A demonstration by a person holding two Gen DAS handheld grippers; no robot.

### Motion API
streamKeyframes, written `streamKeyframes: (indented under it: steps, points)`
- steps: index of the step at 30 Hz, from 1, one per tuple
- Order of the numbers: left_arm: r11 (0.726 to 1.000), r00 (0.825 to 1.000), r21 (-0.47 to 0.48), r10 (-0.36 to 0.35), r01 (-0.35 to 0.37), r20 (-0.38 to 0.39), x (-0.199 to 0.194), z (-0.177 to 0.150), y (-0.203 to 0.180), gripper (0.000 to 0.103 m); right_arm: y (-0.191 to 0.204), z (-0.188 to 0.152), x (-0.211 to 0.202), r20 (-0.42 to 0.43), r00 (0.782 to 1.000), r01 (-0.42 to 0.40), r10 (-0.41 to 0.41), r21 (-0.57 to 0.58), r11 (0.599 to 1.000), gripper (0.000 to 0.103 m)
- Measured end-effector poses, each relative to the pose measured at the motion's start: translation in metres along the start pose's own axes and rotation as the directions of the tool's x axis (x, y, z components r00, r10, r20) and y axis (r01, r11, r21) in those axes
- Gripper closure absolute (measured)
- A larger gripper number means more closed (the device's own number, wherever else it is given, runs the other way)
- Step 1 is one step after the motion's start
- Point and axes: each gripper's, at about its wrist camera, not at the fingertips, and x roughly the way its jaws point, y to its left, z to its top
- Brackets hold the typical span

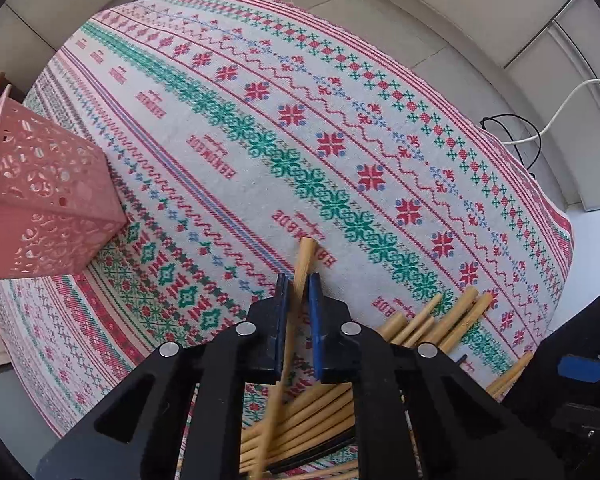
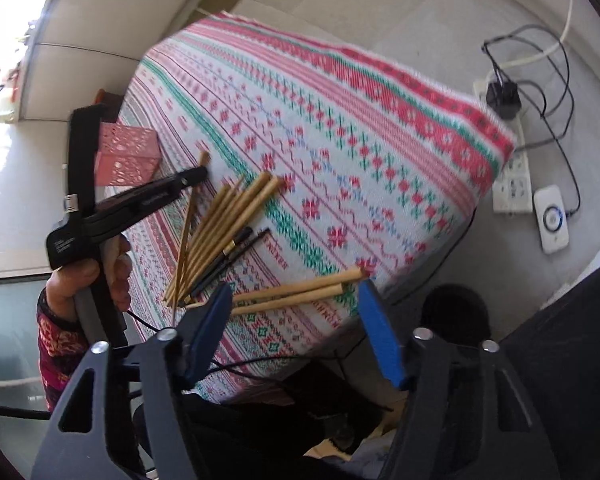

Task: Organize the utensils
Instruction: 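Lower the left tool onto the wooden stick pile and grasp one stick, then grasp a wooden stick with the right tool while the left tool lifts its stick upright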

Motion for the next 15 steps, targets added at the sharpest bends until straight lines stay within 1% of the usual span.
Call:
streamKeyframes:
  steps: [1,3,5,6,8,9,11,12,13,15]
  points:
    - [1.000,0.999,-0.004,0.020,-0.020,0.036,-0.004,-0.005,0.004,0.096,0.002,-0.002,0.005,-0.013,1.000,-0.001,0.002,0.018,1.000,0.045]
    - [0.999,0.993,-0.025,0.048,-0.046,0.108,-0.021,-0.019,0.017,0.097,0.002,-0.005,0.010,-0.019,1.000,0.008,-0.007,0.055,0.998,0.051]
    - [0.997,0.980,-0.046,0.066,-0.059,0.186,-0.047,-0.036,0.029,0.097,0.000,-0.007,0.014,-0.018,0.999,0.028,-0.026,0.095,0.995,0.057]
    - [0.996,0.972,-0.053,0.077,-0.066,0.221,-0.062,-0.045,0.034,0.097,-0.002,-0.008,0.017,-0.018,0.999,0.036,-0.034,0.120,0.992,0.060]
    - [0.994,0.951,-0.069,0.096,-0.079,0.295,-0.094,-0.064,0.041,0.097,-0.006,-0.009,0.021,-0.006,0.999,0.049,-0.048,0.165,0.985,0.063]
    - [0.994,0.939,-0.083,0.099,-0.075,0.331,-0.110,-0.076,0.046,0.097,-0.007,-0.008,0.022,0.001,0.998,0.059,-0.060,0.179,0.982,0.066]
    - [0.991,0.917,-0.116,0.100,-0.059,0.386,-0.137,-0.097,0.065,0.097,-0.010,-0.008,0.025,0.013,0.996,0.087,-0.091,0.206,0.975,0.068]
    - [0.990,0.906,-0.129,0.101,-0.052,0.411,-0.147,-0.107,0.071,0.097,-0.011,-0.007,0.026,0.021,0.994,0.097,-0.105,0.221,0.970,0.068]
    - [0.989,0.898,-0.142,0.103,-0.046,0.427,-0.143,-0.109,0.060,0.097,-0.011,-0.006,0.027,0.026,0.993,0.107,-0.116,0.230,0.967,0.068]
    - [0.985,0.886,-0.172,0.099,-0.022,0.453,-0.153,-0.124,0.072,0.097,-0.014,-0.004,0.033,0.019,0.991,0.121,-0.129,0.244,0.962,0.072]
